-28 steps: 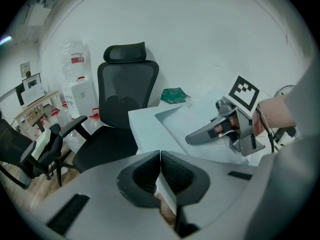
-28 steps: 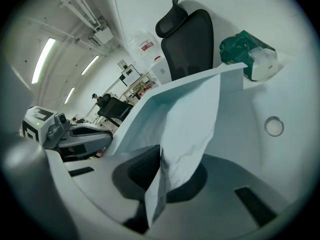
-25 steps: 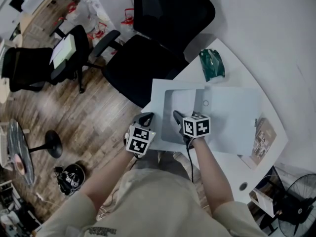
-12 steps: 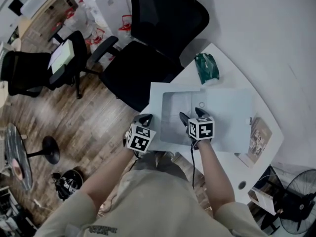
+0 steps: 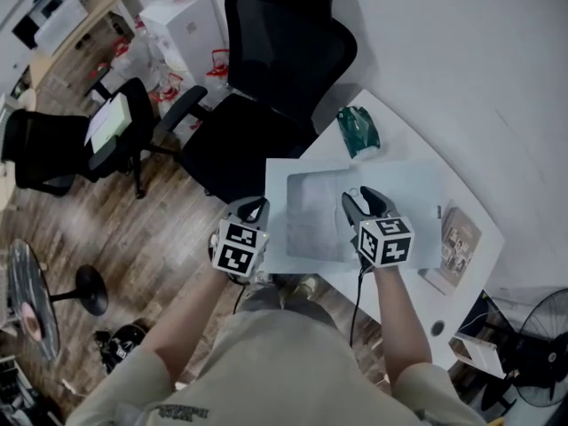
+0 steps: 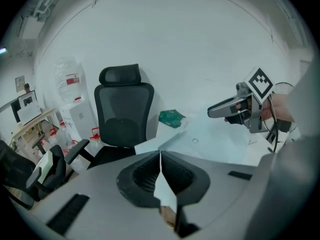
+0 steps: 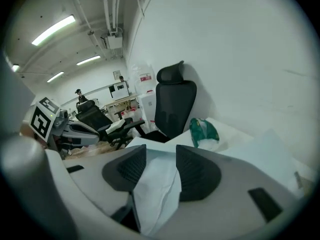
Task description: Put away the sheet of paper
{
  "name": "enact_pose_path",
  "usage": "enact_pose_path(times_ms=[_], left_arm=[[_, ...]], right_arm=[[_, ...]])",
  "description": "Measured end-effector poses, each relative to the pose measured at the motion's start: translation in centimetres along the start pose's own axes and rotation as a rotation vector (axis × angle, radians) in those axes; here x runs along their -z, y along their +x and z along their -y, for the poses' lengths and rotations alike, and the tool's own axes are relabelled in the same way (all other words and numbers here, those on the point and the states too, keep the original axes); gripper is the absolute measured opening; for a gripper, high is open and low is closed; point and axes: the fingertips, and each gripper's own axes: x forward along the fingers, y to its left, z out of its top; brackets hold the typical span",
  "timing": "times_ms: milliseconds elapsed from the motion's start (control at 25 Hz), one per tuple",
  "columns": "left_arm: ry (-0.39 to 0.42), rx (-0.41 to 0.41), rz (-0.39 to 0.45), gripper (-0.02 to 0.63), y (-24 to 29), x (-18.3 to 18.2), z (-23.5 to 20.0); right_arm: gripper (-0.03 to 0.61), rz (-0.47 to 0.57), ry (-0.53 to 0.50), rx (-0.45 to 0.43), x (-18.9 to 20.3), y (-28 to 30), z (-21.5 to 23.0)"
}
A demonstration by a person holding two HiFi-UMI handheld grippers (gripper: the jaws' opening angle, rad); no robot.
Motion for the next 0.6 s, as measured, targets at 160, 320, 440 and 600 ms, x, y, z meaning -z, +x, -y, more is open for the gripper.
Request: enact_pose_path(times_ms=[160, 320, 440, 600], left_arm=[[0.017, -0.014, 0.097, 0.025, -3.0, -4.0, -0.5], [0.025, -0.034, 0.212, 0.025, -6.1, -8.4, -0.5], [0.063, -0.041, 0.283, 0.025, -8.8, -11.5, 0.1], [0.161, -0.063, 0.398, 0.025, -12.8, -15.9, 1.3]], right_arm=[[0.13, 0.094, -0.038, 0.019, -3.7, -3.8, -0.9], [0.1, 0.192, -0.066, 0.025, -7.3, -7.7, -2.1], [0.078, 0.272, -0.073, 0.025, -9.7, -11.0, -3.1], [0.063, 0.373, -0.093, 0.042, -12.4, -15.1, -4.2]])
